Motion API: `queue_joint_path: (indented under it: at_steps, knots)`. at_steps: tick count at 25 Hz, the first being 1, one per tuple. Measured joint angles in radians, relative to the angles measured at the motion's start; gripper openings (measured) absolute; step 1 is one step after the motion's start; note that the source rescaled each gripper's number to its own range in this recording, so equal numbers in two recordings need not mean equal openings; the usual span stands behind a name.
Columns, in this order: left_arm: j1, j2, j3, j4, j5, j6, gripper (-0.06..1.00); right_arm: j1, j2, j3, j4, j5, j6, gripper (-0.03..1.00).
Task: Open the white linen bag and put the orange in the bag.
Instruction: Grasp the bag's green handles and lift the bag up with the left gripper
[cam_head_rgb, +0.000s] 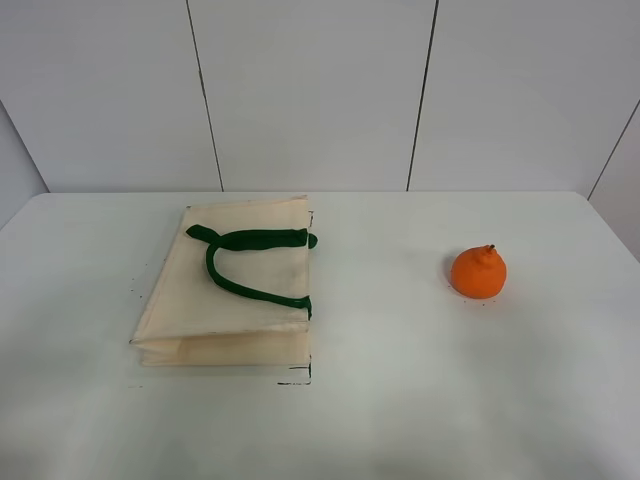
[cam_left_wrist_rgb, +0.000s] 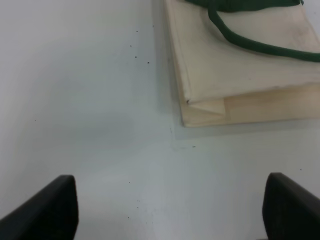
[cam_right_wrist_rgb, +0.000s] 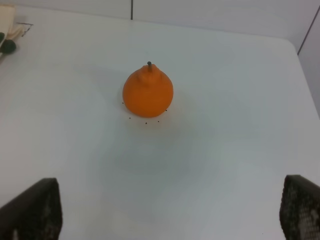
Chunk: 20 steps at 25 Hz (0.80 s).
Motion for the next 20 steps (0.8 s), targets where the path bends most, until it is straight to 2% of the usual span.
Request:
queue_joint_path:
  at_steps: [11,15,20]
  knots:
    - [0.000,0.043,-0.025,-0.008,0.001,0.001,0.97,0.000,0.000,0.000,0.000,0.000,0.000,1.00]
    - [0.000,0.226,-0.092,-0.015,0.007,0.003,1.00,0.000,0.000,0.000,0.000,0.000,0.000,1.00]
    - [0.000,0.585,-0.232,-0.015,-0.011,0.005,1.00,0.000,0.000,0.000,0.000,0.000,0.000,1.00]
